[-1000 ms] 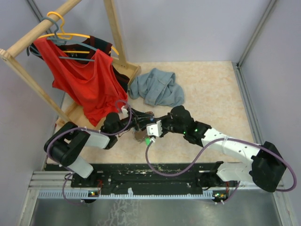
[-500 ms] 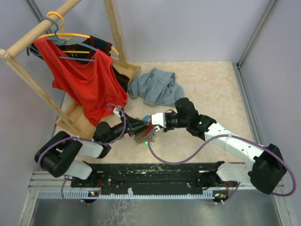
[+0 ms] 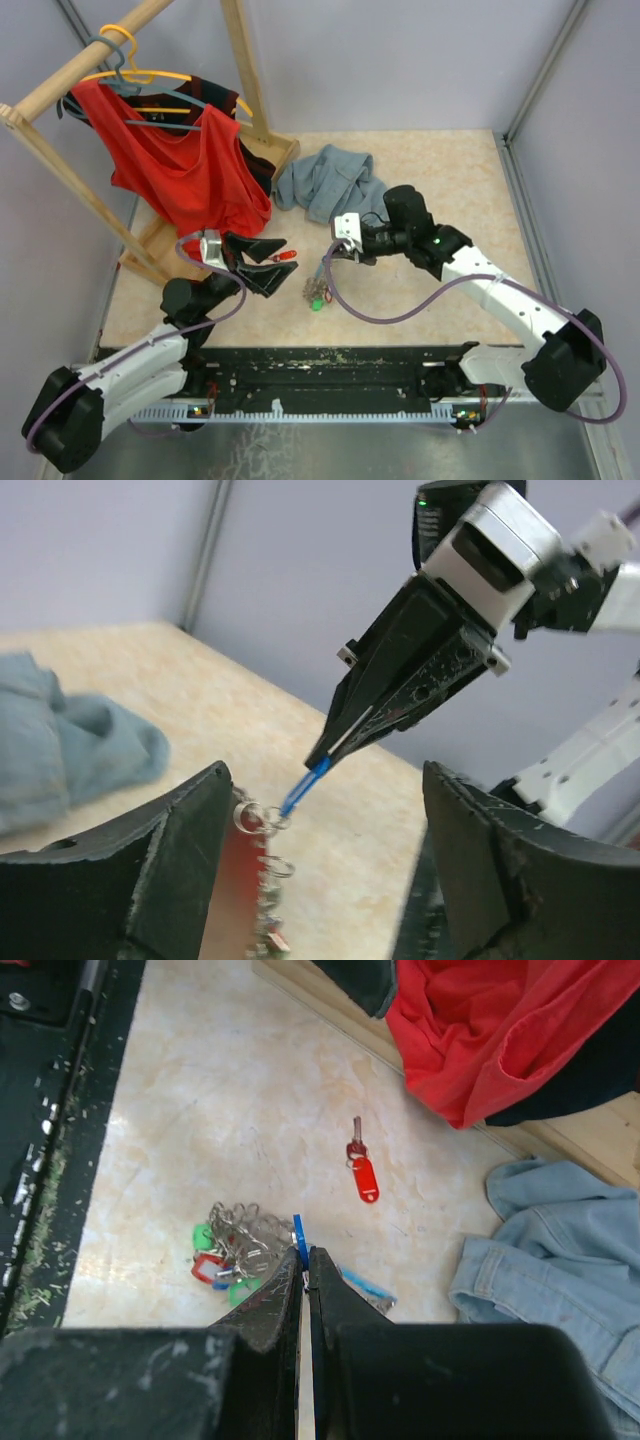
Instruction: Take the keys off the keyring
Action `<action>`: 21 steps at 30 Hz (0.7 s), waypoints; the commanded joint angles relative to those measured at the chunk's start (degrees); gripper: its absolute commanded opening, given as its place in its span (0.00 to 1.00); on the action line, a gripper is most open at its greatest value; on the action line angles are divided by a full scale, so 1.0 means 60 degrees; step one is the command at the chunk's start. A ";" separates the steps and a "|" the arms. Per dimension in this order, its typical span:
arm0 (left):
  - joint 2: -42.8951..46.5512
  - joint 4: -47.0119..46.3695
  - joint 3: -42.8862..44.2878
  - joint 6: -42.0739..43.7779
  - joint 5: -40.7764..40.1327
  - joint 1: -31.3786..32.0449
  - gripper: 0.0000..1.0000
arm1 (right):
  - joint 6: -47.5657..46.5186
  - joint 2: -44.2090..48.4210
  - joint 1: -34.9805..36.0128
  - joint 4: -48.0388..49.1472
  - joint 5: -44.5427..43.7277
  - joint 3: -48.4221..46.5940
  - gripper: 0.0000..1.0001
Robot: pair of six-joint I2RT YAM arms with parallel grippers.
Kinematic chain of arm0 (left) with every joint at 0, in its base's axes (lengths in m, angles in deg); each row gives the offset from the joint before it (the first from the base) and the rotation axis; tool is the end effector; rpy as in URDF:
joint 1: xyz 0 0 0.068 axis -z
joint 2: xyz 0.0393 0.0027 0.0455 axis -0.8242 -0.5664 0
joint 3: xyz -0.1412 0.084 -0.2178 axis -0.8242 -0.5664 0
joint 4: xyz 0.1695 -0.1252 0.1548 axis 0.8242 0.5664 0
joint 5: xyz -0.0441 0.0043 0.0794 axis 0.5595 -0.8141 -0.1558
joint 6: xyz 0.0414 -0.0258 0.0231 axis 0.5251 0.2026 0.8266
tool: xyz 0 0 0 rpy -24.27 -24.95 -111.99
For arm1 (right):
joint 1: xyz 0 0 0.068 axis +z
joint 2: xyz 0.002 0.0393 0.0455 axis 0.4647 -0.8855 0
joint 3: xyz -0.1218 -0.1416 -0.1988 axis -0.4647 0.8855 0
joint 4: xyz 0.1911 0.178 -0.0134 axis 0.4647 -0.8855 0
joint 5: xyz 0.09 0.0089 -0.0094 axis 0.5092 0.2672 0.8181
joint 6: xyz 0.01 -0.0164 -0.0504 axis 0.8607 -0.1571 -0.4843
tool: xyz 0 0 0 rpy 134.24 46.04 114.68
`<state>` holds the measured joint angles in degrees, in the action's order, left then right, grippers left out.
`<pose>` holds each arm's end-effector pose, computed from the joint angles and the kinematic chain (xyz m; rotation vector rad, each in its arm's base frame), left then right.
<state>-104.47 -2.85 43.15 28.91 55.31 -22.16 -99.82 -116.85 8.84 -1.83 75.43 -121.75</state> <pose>0.1402 -0.1083 0.2530 0.3420 1.2639 -1.2694 0.1930 0.1730 0.3133 -1.6236 1.2356 0.7037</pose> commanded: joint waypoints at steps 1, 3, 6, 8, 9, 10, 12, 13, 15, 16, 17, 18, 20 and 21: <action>-0.0089 -0.1580 -0.0574 0.3821 0.0651 -0.0035 0.83 | 0.0355 -0.0171 -0.0172 -0.0326 0.1309 -0.0812 0.00; -0.0645 -0.2358 -0.0625 0.4547 0.1539 -0.0034 0.80 | 0.0373 -0.0245 -0.0245 -0.0498 0.1497 -0.0950 0.00; -0.1820 -0.3099 -0.0376 0.5023 0.2902 -0.0035 0.69 | 0.0339 -0.0381 -0.0302 -0.0728 0.1692 -0.1088 0.00; -0.2656 -0.3670 -0.0176 0.5125 0.3620 -0.0024 0.66 | 0.0259 -0.0466 -0.0303 -0.0895 0.1814 -0.1174 0.00; -0.3029 -0.3998 -0.0146 0.5184 0.3818 -0.0033 0.64 | 0.0225 -0.0506 -0.0303 -0.0963 0.1852 -0.1216 0.00; -0.3372 -0.4395 -0.0131 0.5241 0.3973 -0.0034 0.63 | 0.0191 -0.0536 -0.0303 -0.1035 0.1883 -0.1249 0.00; -0.3797 -0.4795 0.0026 0.5058 0.4267 -0.0140 0.58 | 0.0130 -0.0575 -0.0305 -0.1124 0.1911 -0.1309 0.00; -0.3843 -0.4661 0.0152 0.5100 0.4304 -0.0163 0.55 | 0.0104 -0.0591 -0.0314 -0.1156 0.1925 -0.1317 0.00; -0.3861 -0.4179 0.0419 0.5222 0.4383 -0.0166 0.51 | 0.0068 -0.0621 -0.0318 -0.1211 0.1954 -0.1344 0.00; -0.3893 -0.3970 0.0571 0.5224 0.4450 -0.0166 0.50 | 0.0051 -0.0633 -0.0318 -0.1227 0.1981 -0.1355 0.00; -0.3954 -0.3825 0.0694 0.5193 0.4557 -0.0170 0.49 | 0.0051 -0.0636 -0.0317 -0.1266 0.2007 -0.1361 0.00; -0.4028 -0.3824 0.0761 0.5096 0.4600 -0.0154 0.48 | 0.0051 -0.0642 -0.0310 -0.1289 0.2030 -0.1382 0.00; -0.4105 -0.3854 0.0863 0.4827 0.4650 -0.0152 0.48 | 0.0037 -0.0638 -0.0317 -0.1315 0.2075 -0.1412 0.00; -0.4129 -0.3849 0.0916 0.4636 0.4663 -0.0152 0.48 | 0.0036 -0.0637 -0.0317 -0.1337 0.2099 -0.1420 0.00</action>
<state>-128.31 -24.25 46.66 58.42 80.05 -22.84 -98.84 -120.74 7.42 -10.92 84.69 -125.86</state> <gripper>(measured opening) 0.483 0.017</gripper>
